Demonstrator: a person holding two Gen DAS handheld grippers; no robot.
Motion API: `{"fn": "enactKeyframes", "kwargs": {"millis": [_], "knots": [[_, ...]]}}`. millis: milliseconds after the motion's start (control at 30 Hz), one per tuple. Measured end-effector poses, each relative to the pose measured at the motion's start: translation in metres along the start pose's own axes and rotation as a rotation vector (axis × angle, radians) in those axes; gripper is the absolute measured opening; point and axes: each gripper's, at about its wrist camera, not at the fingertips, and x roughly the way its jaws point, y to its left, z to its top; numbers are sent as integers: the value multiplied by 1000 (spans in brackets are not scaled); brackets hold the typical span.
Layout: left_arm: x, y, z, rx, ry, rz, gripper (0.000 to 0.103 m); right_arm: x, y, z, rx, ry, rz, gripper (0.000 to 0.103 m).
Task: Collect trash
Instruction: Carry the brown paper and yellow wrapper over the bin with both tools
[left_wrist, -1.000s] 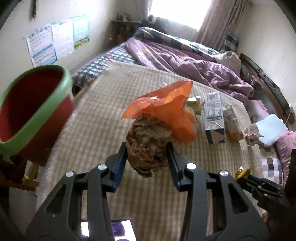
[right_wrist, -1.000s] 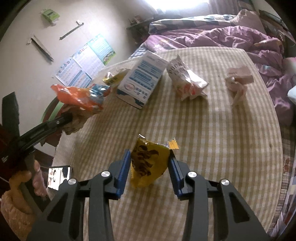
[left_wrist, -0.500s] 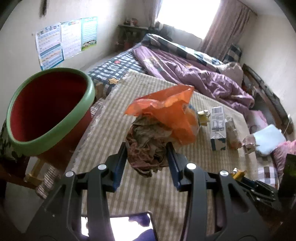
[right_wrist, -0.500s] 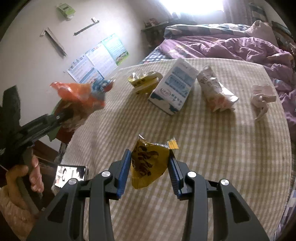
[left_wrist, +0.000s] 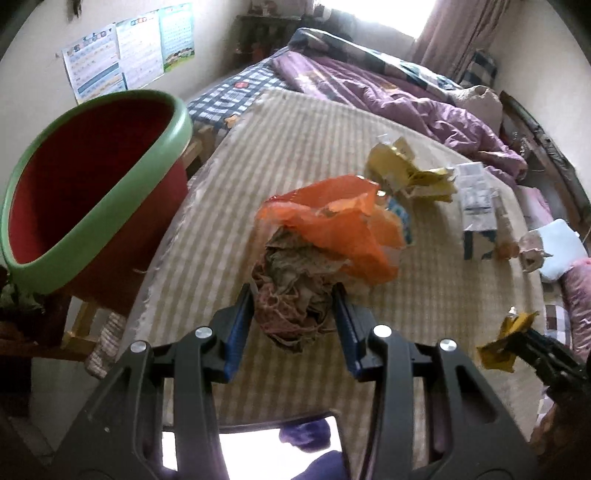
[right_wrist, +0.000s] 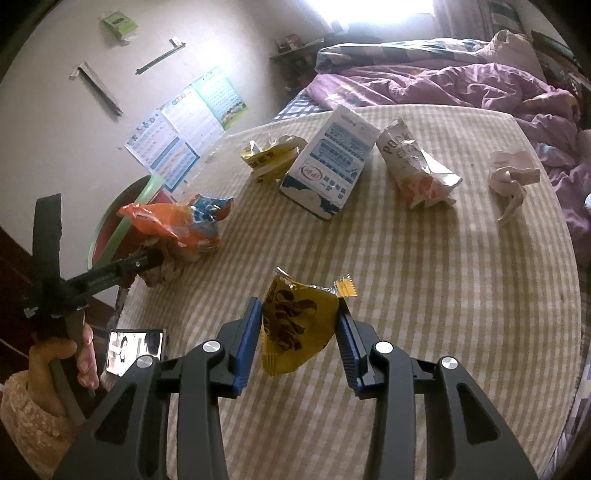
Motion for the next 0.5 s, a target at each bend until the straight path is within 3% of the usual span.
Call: {"fn": "enactKeyframes", "kwargs": {"millis": [200, 333, 500], "knots": [[1, 10, -2, -1, 9, 18, 41, 6, 6, 2, -10, 10, 7, 40], [-21, 8, -2, 15, -75, -21, 41, 0, 14, 8, -27, -35, 45, 40], [-56, 12, 0, -27, -178, -64, 41, -5, 30, 18, -94, -79, 33, 40]]}}
